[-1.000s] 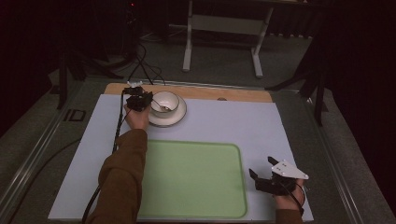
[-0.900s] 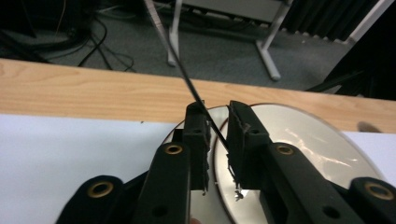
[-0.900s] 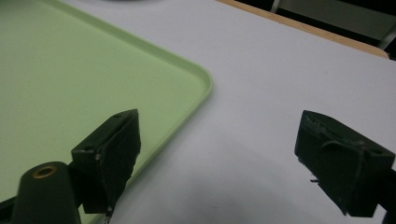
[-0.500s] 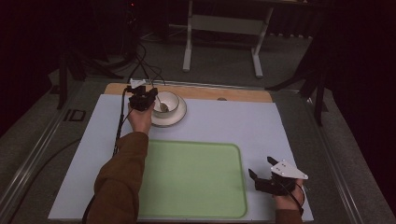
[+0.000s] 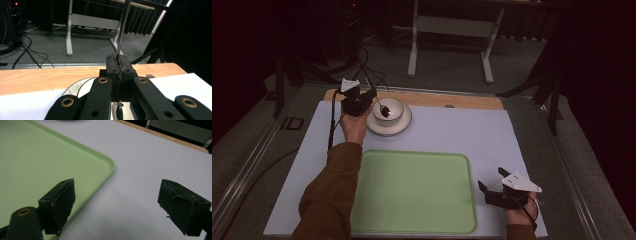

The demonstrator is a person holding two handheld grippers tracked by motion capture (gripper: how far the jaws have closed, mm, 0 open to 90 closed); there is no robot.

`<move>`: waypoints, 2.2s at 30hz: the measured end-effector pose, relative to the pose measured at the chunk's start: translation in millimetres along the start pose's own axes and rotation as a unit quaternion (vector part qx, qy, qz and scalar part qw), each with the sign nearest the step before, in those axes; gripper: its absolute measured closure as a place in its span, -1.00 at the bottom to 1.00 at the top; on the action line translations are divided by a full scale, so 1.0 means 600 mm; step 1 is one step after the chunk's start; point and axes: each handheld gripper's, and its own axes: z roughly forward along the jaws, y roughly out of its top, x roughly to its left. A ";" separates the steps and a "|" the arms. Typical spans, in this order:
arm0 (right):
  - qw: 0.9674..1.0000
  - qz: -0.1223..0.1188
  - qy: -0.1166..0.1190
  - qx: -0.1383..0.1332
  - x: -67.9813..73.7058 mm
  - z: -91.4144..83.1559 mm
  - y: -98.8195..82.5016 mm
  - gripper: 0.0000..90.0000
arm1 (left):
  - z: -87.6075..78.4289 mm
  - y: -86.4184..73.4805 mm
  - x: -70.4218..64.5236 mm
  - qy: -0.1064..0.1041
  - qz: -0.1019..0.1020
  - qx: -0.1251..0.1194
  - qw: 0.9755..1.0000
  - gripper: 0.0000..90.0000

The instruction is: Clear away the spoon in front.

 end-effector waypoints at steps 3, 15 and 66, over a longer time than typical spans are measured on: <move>1.000 0.000 0.000 0.000 0.000 0.000 0.000 -0.69 | -0.012 0.002 0.001 -0.007 0.003 -0.001 1.000 0.98; 1.000 0.003 0.001 -0.005 -0.003 0.000 0.000 -0.69 | -0.054 0.010 -0.002 -0.032 0.021 0.019 0.999 0.98; 1.000 -0.015 -0.005 -0.011 0.004 -0.005 0.005 -0.69 | -0.198 -0.086 -0.012 -0.095 0.027 0.118 0.988 0.98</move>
